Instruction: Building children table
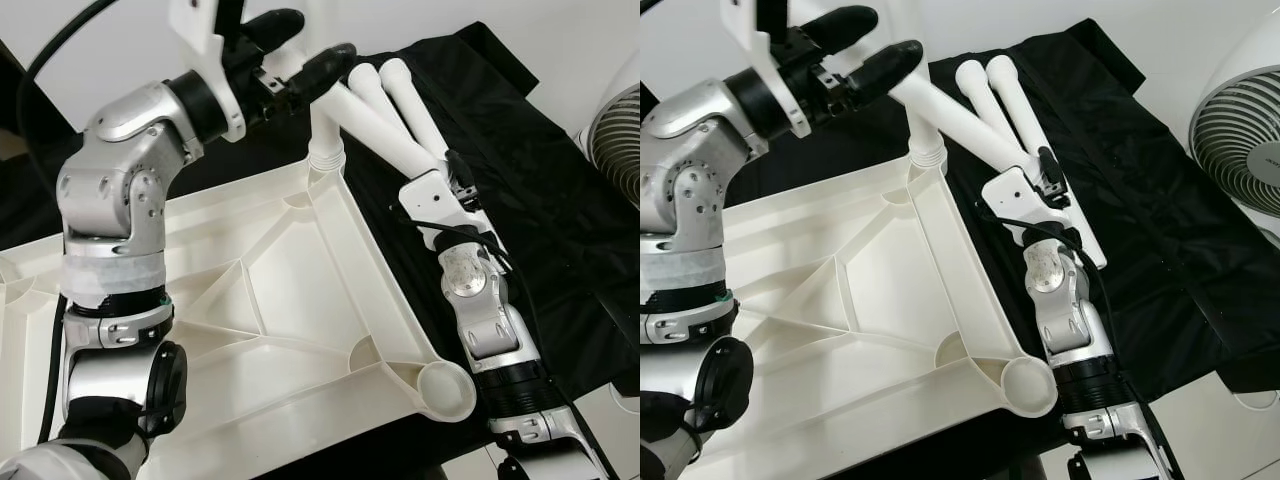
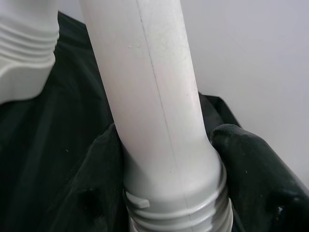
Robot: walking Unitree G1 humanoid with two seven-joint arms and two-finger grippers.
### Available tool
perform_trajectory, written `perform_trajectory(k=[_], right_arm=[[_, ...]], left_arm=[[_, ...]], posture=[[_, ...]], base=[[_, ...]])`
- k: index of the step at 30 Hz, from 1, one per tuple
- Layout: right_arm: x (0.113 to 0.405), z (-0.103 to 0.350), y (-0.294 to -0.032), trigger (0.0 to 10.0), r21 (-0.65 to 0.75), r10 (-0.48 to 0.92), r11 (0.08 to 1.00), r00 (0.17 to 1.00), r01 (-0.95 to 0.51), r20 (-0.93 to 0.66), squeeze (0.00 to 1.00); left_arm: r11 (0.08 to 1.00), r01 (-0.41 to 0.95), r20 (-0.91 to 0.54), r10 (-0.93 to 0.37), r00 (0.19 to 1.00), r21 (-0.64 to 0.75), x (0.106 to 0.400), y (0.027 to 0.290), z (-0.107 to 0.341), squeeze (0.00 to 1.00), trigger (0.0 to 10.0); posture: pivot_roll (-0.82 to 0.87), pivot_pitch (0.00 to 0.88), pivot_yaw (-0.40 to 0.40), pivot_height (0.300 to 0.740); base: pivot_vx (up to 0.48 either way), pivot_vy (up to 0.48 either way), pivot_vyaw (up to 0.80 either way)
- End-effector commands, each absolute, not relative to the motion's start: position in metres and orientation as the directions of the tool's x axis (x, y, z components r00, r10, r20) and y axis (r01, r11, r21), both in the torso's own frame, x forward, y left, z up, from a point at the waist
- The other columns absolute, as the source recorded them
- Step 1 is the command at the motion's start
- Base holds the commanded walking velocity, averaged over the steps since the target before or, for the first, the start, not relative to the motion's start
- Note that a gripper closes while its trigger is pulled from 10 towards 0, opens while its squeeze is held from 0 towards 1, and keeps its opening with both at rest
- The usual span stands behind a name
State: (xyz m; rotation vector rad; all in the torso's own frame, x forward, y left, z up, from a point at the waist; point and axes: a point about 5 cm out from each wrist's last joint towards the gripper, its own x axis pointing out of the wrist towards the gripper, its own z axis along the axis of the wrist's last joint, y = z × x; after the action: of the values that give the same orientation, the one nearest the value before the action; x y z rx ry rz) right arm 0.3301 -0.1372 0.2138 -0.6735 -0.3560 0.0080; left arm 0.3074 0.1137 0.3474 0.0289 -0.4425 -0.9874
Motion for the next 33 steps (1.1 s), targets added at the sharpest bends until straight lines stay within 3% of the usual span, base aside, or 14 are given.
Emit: perform_trajectory(k=[1,7,11,18,21,33], right_arm=[[0.329,0.215,-0.135,10.0,-0.581,0.131,0.81,0.938,0.085,0.32,0.0],[0.332,0.214,-0.133,10.0,-0.494,0.127,0.868,0.94,0.049,0.316,0.0],[0.332,0.217,-0.132,10.0,-0.382,0.116,0.924,0.939,0.018,0.324,0.0],[0.331,0.218,-0.129,10.0,-0.317,0.132,0.948,0.935,-0.022,0.329,0.0],[0.329,0.219,-0.12,10.0,-0.285,0.215,0.951,0.919,-0.121,0.329,0.0],[0.326,0.219,-0.111,10.0,-0.275,0.316,0.933,0.894,-0.232,0.318,0.0]], left_arm=[[0.596,0.787,0.382,-0.773,0.506,0.162,0.303,0.119,0.346,0.0,10.0],[0.558,0.824,0.395,-0.782,0.482,0.1,0.293,0.117,0.335,0.0,10.0],[0.58,0.815,0.353,-0.762,0.543,-0.002,0.296,0.115,0.316,0.0,10.0],[0.6,0.799,0.325,-0.746,0.581,-0.05,0.298,0.106,0.303,0.0,10.0],[0.597,0.797,0.327,-0.737,0.592,-0.097,0.302,0.098,0.3,0.0,10.0],[0.646,0.747,0.35,-0.672,0.653,-0.154,0.318,0.095,0.308,0.0,10.0]], posture=[[-0.06,0.182,0.074,0.74],[-0.05,0.175,0.065,0.74],[-0.05,0.159,0.062,0.74],[-0.04,0.153,0.058,0.74],[-0.04,0.152,0.052,0.74],[-0.05,0.148,0.047,0.74]], base=[[0.0,0.0,0.0],[0.0,0.0,0.0],[0.0,0.0,0.0],[0.0,0.0,0.0],[0.0,0.0,0.0],[0.0,0.0,0.0]])
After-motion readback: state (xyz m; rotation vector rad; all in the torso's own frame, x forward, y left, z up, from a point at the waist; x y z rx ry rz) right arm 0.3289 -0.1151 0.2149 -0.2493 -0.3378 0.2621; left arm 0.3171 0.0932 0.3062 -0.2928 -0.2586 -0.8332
